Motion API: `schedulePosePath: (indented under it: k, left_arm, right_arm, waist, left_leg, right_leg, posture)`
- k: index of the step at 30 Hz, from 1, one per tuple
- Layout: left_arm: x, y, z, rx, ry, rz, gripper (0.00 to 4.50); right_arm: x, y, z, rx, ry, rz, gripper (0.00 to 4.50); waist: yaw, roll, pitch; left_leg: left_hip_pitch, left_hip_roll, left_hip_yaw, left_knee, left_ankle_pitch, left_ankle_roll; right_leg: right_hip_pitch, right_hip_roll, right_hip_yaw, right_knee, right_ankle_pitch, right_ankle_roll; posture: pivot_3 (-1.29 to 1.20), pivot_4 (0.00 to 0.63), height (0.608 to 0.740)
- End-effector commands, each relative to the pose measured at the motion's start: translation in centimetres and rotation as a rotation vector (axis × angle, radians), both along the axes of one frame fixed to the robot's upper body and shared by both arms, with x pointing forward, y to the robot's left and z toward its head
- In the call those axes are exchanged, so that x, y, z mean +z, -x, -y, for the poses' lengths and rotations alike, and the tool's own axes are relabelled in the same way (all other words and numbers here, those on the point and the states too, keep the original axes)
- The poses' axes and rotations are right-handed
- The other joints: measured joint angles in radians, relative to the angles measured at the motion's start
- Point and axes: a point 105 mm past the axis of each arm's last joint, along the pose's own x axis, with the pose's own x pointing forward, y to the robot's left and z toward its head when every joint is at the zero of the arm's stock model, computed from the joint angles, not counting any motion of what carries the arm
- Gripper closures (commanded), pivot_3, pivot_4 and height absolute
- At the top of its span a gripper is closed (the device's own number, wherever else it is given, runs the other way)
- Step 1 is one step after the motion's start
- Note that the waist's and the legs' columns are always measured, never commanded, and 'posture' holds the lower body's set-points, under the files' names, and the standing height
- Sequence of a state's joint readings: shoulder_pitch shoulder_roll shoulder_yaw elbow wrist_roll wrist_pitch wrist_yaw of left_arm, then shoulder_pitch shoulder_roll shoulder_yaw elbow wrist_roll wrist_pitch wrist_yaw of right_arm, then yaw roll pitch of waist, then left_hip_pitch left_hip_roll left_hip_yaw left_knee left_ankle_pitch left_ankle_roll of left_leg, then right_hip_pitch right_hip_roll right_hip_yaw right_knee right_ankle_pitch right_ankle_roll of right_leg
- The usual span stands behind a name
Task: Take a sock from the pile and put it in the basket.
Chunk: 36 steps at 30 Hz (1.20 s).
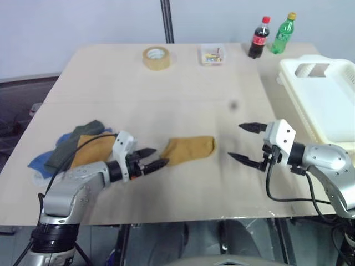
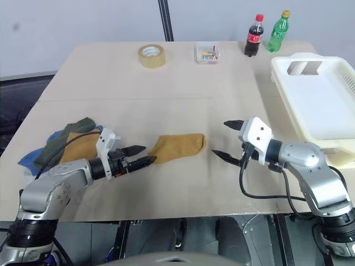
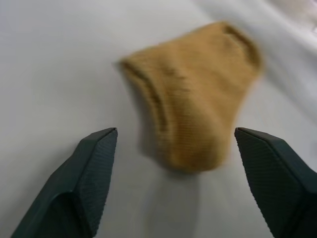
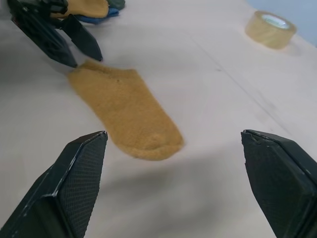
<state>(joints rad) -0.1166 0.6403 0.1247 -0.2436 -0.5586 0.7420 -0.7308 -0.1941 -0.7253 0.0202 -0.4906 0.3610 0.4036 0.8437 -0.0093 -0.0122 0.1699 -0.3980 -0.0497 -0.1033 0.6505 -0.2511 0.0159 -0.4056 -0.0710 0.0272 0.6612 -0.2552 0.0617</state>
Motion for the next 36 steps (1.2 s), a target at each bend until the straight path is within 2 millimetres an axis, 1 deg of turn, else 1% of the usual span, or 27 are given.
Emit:
schedulePosePath:
  k: [1, 3, 4, 5, 6, 7, 9, 11, 12, 14, 15, 17, 19, 23, 25, 26, 27, 28, 29, 30, 31, 32, 34, 36]
  left_arm:
    - [0.1, -0.5, 0.0, 0.031, -0.009, 0.024, 0.38]
    - [-0.3, -0.5, 0.2, 0.033, -0.014, 0.016, 0.79]
    - [-0.5, -0.4, 0.3, 0.025, -0.015, 0.008, 1.07]
    - [-0.6, -0.4, 0.5, 0.013, -0.022, 0.007, 1.55]
    - [-0.8, -0.4, 0.7, 0.013, -0.023, 0.006, 1.93]
    - [-0.8, -0.4, 0.8, 0.011, -0.020, 0.005, 2.47]
    - [-0.8, -0.4, 0.8, 0.013, -0.017, 0.007, 3.30]
    - [-0.7, -0.4, 0.7, 0.025, 0.005, 0.004, 4.22]
    - [-0.5, -0.4, 0.7, 0.030, 0.028, 0.004, 4.43]
    - [0.7, 0.0, 1.0, 0.019, 0.139, -0.003, 4.43]
    - [1.6, 0.1, 1.0, 0.022, 0.211, -0.004, 4.43]
    - [3.4, 0.3, 0.4, 0.032, 0.294, 0.002, 4.43]
    - [5.3, 1.2, -0.5, -0.003, 0.350, -0.014, 4.43]
    - [9.1, 3.2, -4.1, -0.038, 0.277, -0.052, 4.43]
    - [10.9, 4.2, -5.2, -0.066, 0.221, -0.098, 4.43]
    - [12.3, 4.7, -5.7, -0.094, 0.164, -0.099, 4.43]
    - [14.0, 5.0, -5.7, -0.122, 0.156, -0.118, 4.43]
    - [15.2, 5.1, -5.3, -0.152, 0.140, -0.130, 4.43]
    - [15.8, 4.9, -4.6, -0.181, 0.124, -0.121, 4.43]
    - [16.0, 4.4, -3.5, -0.214, 0.137, -0.127, 4.43]
    - [15.7, 3.7, -2.3, -0.245, 0.155, -0.145, 4.43]
    - [14.9, 2.9, -0.8, -0.266, 0.155, -0.170, 4.43]
    - [11.8, 1.1, 2.4, -0.278, 0.105, -0.217, 4.43]
    - [7.8, -0.3, 5.3, -0.266, 0.039, -0.264, 4.43]
  right_arm:
    - [1.3, 1.0, 0.3, 0.019, 0.000, 0.058, 0.00]
    - [1.1, 1.4, 0.5, 0.021, 0.013, 0.053, 0.00]
    - [1.0, 1.5, 0.7, 0.020, 0.021, 0.054, 0.00]
    - [1.0, 1.6, 0.8, 0.017, 0.028, 0.056, 0.00]
    - [1.0, 1.7, 0.9, 0.011, 0.034, 0.061, 0.00]
    - [1.0, 1.7, 1.0, 0.007, 0.036, 0.064, 0.00]
    - [1.1, 1.7, 1.0, 0.002, 0.037, 0.068, 0.00]
    - [1.1, 1.7, 1.0, -0.001, 0.035, 0.069, 0.00]
    - [1.0, 1.8, 1.0, -0.001, 0.034, 0.069, 0.00]
    - [1.0, 1.8, 0.9, 0.002, 0.034, 0.071, 0.00]
    - [1.0, 1.9, 0.9, 0.005, 0.033, 0.071, 0.00]
    - [0.9, 2.1, 0.9, 0.017, 0.039, 0.083, 0.00]
    - [0.7, 2.3, 0.9, 0.031, 0.050, 0.094, 0.00]
    - [0.4, 2.6, 1.1, 0.032, 0.051, 0.105, 0.00]
    - [0.3, 2.5, 1.1, 0.027, 0.041, 0.103, 0.00]
    - [0.2, 2.5, 1.1, 0.023, 0.036, 0.104, 0.00]
    - [0.2, 2.5, 1.1, 0.016, 0.027, 0.103, 0.00]
    - [0.1, 2.5, 1.1, 0.010, 0.020, 0.100, 0.00]
    - [0.0, 2.5, 1.1, 0.007, 0.019, 0.098, 0.00]
    - [0.0, 2.5, 1.1, 0.005, 0.018, 0.096, 0.00]
    - [0.0, 2.5, 1.1, -0.001, 0.016, 0.093, 0.00]
    - [0.0, 2.5, 1.1, -0.007, 0.015, 0.090, 0.00]
    - [0.0, 2.6, 1.3, -0.025, 0.013, 0.084, 0.00]
    - [0.0, 2.7, 1.4, -0.041, 0.010, 0.076, 0.00]
  waist:
    - [0.001, 0.000, 0.000]
    - [0.001, 0.000, 0.000]
    - [0.001, 0.000, 0.000]
    - [0.001, 0.000, 0.000]
    - [0.001, 0.000, 0.000]
    - [0.001, 0.000, 0.000]
    - [0.000, 0.000, 0.000]
    - [0.000, 0.000, 0.000]
    - [0.000, 0.000, 0.000]
    - [0.000, 0.000, 0.000]
    - [-0.001, 0.000, 0.000]
    - [-0.001, 0.000, 0.000]
    - [-0.002, 0.000, 0.000]
    - [-0.007, 0.000, 0.000]
    - [-0.007, 0.000, 0.000]
    - [-0.006, 0.000, 0.000]
    - [-0.005, 0.000, 0.001]
    - [-0.002, -0.002, 0.002]
    - [0.002, -0.004, 0.004]
    - [0.004, -0.004, 0.004]
    - [0.010, -0.001, 0.003]
    - [0.011, 0.002, 0.003]
    - [0.019, 0.006, 0.000]
    - [0.019, 0.005, 0.001]
  left_leg:
    - [0.000, 0.000, 0.000, 0.000, 0.000, 0.000]
    - [0.000, 0.000, 0.000, 0.000, 0.000, 0.000]
    - [0.000, 0.000, 0.000, 0.000, 0.000, 0.000]
    - [0.000, 0.000, 0.000, 0.000, 0.000, 0.000]
    - [0.000, 0.000, 0.000, 0.000, 0.000, 0.000]
    - [0.000, 0.000, 0.000, 0.000, 0.000, 0.000]
    - [0.000, 0.000, 0.000, 0.000, 0.000, 0.000]
    - [0.000, 0.000, 0.000, 0.000, 0.000, 0.000]
    - [0.000, 0.000, 0.000, 0.000, 0.000, 0.000]
    - [0.000, 0.000, 0.000, 0.000, 0.000, 0.000]
    - [0.000, 0.000, 0.000, 0.000, 0.000, 0.000]
    - [0.000, 0.000, 0.000, 0.001, 0.000, 0.000]
    - [0.000, 0.000, 0.000, 0.001, 0.000, 0.000]
    - [0.000, 0.001, 0.000, 0.001, 0.000, 0.000]
    - [0.001, 0.001, 0.000, 0.001, 0.000, 0.000]
    - [0.001, 0.001, 0.001, 0.001, 0.000, 0.000]
    - [0.001, 0.000, 0.001, 0.001, 0.000, 0.000]
    - [0.002, 0.000, 0.001, 0.002, 0.000, 0.000]
    - [0.002, 0.000, 0.000, 0.002, 0.000, 0.000]
    - [0.001, 0.000, -0.004, 0.003, 0.000, 0.000]
    - [0.001, 0.000, -0.004, 0.003, 0.000, 0.000]
    - [0.005, -0.001, -0.005, 0.003, 0.000, 0.000]
    - [0.009, -0.002, -0.003, 0.002, 0.000, 0.000]
    - [0.011, -0.001, -0.002, 0.002, 0.000, 0.000]
  right_leg:
    - [0.000, 0.000, 0.000, 0.000, 0.000, 0.000]
    - [0.000, 0.000, 0.000, 0.000, 0.000, 0.000]
    - [0.000, 0.000, 0.000, 0.000, 0.000, 0.000]
    - [0.000, 0.000, 0.000, 0.000, 0.000, 0.000]
    - [0.000, 0.000, 0.000, 0.000, 0.000, 0.000]
    - [0.000, 0.000, 0.000, 0.000, 0.000, 0.000]
    - [0.000, 0.000, 0.000, 0.000, 0.000, 0.000]
    - [0.000, 0.000, 0.000, 0.000, 0.000, 0.000]
    - [0.000, 0.000, 0.000, 0.000, 0.000, 0.000]
    - [0.000, 0.000, 0.000, 0.000, 0.000, 0.000]
    - [0.000, 0.000, 0.000, 0.000, 0.000, 0.000]
    - [0.000, 0.000, 0.000, 0.000, 0.000, 0.000]
    - [0.000, 0.000, 0.000, 0.001, 0.000, 0.000]
    - [0.000, 0.002, 0.000, 0.002, 0.000, 0.000]
    - [0.000, 0.002, 0.000, 0.001, 0.000, 0.000]
    - [0.000, 0.002, 0.000, 0.002, 0.000, 0.000]
    - [0.001, 0.002, 0.000, 0.001, 0.000, 0.000]
    - [0.001, 0.001, -0.001, 0.001, -0.001, 0.000]
    - [0.002, 0.002, -0.002, 0.001, -0.001, 0.000]
    - [0.002, 0.002, -0.005, 0.001, 0.000, 0.000]
    - [0.003, 0.002, -0.006, 0.000, 0.000, 0.000]
    - [0.007, 0.001, -0.006, 0.000, 0.000, 0.000]
    - [0.012, 0.000, -0.004, -0.001, -0.001, 0.001]
    - [0.014, 0.001, -0.003, 0.000, 0.000, 0.001]
  posture:
    - [0.00, 0.150, 0.740]
    - [0.00, 0.150, 0.740]
    - [0.00, 0.150, 0.740]
    - [0.00, 0.150, 0.740]
    - [0.00, 0.150, 0.740]
    - [0.00, 0.150, 0.740]
    - [0.00, 0.150, 0.740]
    - [0.00, 0.150, 0.740]
    - [0.00, 0.150, 0.740]
    - [0.00, 0.150, 0.740]
    - [0.00, 0.150, 0.740]
    - [0.00, 0.150, 0.740]
    - [0.00, 0.150, 0.740]
    - [0.00, 0.150, 0.740]
    - [0.00, 0.150, 0.740]
    - [0.00, 0.150, 0.740]
    - [0.00, 0.150, 0.740]
    - [0.00, 0.150, 0.740]
    - [0.00, 0.150, 0.740]
    - [0.00, 0.150, 0.740]
    - [0.00, 0.150, 0.740]
    - [0.00, 0.150, 0.740]
    - [0.00, 0.150, 0.740]
    - [0.00, 0.150, 0.740]
